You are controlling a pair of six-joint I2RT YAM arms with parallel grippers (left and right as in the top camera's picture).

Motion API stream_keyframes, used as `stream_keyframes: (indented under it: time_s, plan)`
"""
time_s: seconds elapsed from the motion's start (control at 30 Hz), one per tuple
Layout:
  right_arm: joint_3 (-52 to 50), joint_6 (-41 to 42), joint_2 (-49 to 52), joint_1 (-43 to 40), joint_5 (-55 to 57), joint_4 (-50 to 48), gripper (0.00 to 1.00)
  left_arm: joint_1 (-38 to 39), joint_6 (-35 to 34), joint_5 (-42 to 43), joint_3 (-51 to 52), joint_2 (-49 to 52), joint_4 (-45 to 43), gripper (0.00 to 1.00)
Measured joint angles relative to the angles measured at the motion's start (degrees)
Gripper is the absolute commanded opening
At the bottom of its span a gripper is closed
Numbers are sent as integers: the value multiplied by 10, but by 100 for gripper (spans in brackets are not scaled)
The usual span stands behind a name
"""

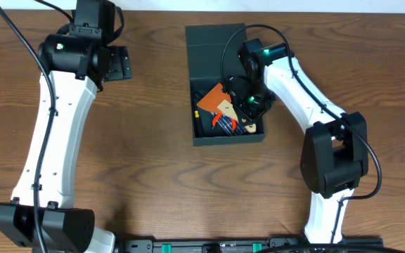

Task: Pack container
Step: 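Lower the scraper into the box and open the right gripper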

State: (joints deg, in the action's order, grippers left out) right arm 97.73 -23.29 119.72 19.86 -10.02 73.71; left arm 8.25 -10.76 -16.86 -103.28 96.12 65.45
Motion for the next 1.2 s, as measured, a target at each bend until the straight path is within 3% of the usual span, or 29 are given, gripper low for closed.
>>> stream_keyframes:
  time_s: [0.7,0.9,1.2]
  plan:
    - [0,0,0,2,-3,-9,40,0,0,0,0,0,0,98]
    - [0,1,0,3,-2,-14,25,0,0,0,0,0,0,99]
    - [0,5,0,2,30,-21,28,0,0,0,0,0,0,99]
